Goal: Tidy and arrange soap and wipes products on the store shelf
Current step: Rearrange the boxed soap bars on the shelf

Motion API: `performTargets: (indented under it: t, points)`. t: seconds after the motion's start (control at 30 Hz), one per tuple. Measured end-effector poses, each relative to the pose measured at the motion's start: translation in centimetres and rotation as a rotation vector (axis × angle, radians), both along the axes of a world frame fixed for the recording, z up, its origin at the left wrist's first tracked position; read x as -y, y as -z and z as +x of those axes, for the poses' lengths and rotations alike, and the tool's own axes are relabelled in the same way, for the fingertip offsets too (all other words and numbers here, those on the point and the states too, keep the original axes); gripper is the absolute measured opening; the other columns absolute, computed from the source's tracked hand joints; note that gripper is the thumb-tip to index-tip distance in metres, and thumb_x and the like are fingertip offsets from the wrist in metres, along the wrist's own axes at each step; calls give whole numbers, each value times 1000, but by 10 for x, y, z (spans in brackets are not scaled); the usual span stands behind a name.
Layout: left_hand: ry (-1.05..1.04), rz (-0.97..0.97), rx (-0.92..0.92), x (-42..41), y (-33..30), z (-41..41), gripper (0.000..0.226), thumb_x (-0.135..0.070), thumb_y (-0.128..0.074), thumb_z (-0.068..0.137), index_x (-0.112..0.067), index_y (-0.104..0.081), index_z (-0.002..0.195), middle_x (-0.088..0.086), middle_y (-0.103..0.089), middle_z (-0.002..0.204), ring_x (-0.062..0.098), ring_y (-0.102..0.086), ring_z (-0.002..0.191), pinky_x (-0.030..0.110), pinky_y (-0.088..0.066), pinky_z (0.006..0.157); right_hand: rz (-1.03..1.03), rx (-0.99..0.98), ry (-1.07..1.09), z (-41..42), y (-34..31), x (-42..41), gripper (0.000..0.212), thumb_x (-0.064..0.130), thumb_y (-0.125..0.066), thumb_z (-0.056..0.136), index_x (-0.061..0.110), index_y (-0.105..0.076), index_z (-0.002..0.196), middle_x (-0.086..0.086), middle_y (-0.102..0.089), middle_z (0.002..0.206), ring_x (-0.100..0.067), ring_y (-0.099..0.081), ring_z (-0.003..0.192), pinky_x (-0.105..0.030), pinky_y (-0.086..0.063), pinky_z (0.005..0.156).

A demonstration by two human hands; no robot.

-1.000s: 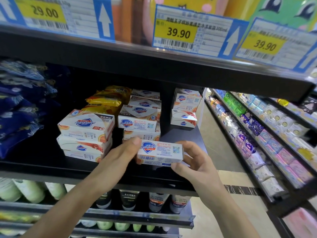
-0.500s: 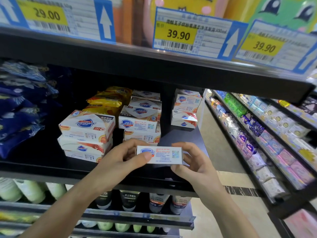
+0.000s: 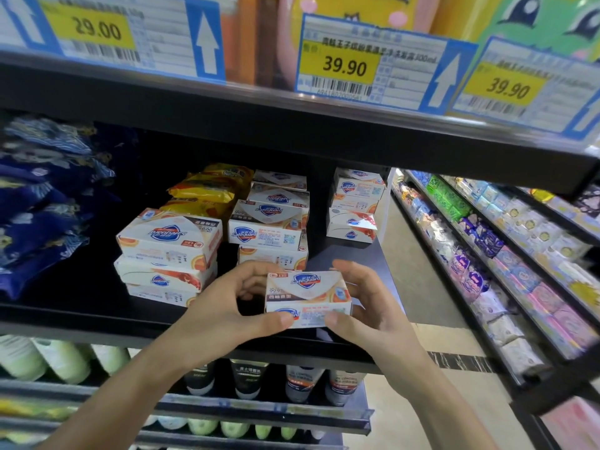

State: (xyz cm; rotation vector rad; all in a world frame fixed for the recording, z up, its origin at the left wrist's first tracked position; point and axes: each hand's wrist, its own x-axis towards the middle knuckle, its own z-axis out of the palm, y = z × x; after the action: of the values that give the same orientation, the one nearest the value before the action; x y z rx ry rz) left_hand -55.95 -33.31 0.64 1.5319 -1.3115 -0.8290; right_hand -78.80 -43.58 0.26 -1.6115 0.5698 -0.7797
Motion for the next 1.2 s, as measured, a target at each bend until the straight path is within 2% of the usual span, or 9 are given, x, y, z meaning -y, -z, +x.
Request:
performTargets:
  t: [0.2,0.33,0.4,0.6,0.67,0.77,0.9,1.1,1.2]
  points:
    - [-8,-8,67,3,5,3,71,-32,-93,66,-37,-59,129,-24,-70,124,-5,-61,120,26,-41,107,-142,-74,35,1,1,-5,58,17,-78,81,37,-58,132,2,-62,134,-24,-63,124,-39,-57,95]
    - [-2,-14,73,4,8,6,72,-17,-95,74,-36,-57,132,-23,-69,127,-5,-59,124,25,-40,109,-655,-312,164,0,-5,-8,58,26,-83,79,43,-58,127,20,-55,130,-8,-47,128,-12,-39,98]
    - [7,-19,77,4,8,6,75,-19,-94,75,-39,-55,135,-26,-67,129,-7,-57,125,23,-39,110,-785,-427,148,-4,-9,-3,61,31,-87,80,41,-56,131,18,-54,128,-1,-47,117,-9,-37,92]
    - [2,-84,98,6,11,6,70,-23,-87,84,-44,-51,139,-32,-62,134,-9,-56,126,17,-41,106,-647,-310,197,-8,-30,2,52,54,-74,82,43,-60,131,17,-62,123,-7,-63,110,-14,-48,83]
    - [-17,-95,142,7,15,6,59,-22,-84,85,-45,-55,131,-33,-64,127,-9,-59,121,10,-41,101,-494,-181,205,-3,-40,0,50,46,-77,80,43,-62,127,13,-68,120,-14,-68,102,-28,-55,83]
    - [-6,-95,305,9,19,2,38,-33,-79,85,-42,-63,118,-29,-64,120,-7,-56,119,10,-41,98,-499,-109,210,13,-59,-5,47,37,-77,80,37,-62,125,7,-69,124,-17,-69,106,-40,-57,89]
    - [-11,-180,679,8,23,-7,32,-54,-65,86,-39,-65,114,-27,-60,123,-2,-48,123,24,-36,102,-618,-147,165,53,-87,-13,46,39,-81,85,39,-63,127,13,-65,122,-7,-68,103,-23,-57,83]
    - [-66,-182,787,1,24,-2,44,-66,-52,90,-41,-61,124,-25,-56,130,8,-41,125,28,-36,101,-761,-236,91,127,-100,-21,45,34,-80,87,36,-60,127,36,-57,101,17,-59,96,-4,-45,75]
    - [-52,-183,777,0,24,-1,46,-64,-53,91,-40,-60,130,-20,-56,135,10,-40,132,30,-33,109,-762,-259,98,149,-99,-22,39,39,-78,88,39,-57,121,23,-65,109,2,-63,99,-23,-54,80]
